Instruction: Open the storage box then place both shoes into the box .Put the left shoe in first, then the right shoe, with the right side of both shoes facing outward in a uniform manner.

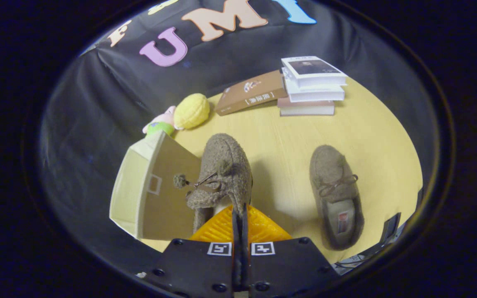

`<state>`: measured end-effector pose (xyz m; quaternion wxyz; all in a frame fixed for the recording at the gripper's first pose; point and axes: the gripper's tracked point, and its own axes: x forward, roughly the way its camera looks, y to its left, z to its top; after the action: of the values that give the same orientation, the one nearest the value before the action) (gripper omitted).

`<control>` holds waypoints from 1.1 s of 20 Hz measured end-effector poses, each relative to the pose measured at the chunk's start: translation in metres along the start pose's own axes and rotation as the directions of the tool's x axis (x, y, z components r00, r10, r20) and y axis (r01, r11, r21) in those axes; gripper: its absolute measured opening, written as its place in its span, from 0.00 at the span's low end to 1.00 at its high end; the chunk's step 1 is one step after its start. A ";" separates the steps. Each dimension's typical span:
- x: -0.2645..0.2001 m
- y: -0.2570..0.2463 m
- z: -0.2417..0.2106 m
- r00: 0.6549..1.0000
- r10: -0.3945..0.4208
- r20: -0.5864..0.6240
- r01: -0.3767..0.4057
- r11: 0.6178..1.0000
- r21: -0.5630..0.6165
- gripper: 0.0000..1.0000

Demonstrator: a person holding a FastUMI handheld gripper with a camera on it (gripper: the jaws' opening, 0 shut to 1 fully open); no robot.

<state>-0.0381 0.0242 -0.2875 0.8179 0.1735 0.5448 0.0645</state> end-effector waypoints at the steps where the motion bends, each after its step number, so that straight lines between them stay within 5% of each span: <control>1: -0.004 0.012 0.008 1.000 0.016 0.012 -0.016 1.000 0.008 0.04; 13: -0.010 0.137 0.054 0.986 0.148 0.074 -0.146 0.988 -0.043 0.03; 22: 0.042 0.220 0.009 0.981 0.190 -0.024 -0.191 0.980 -0.063 0.04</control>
<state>0.0055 0.2392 -0.2430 0.8082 0.1978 0.5306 0.1617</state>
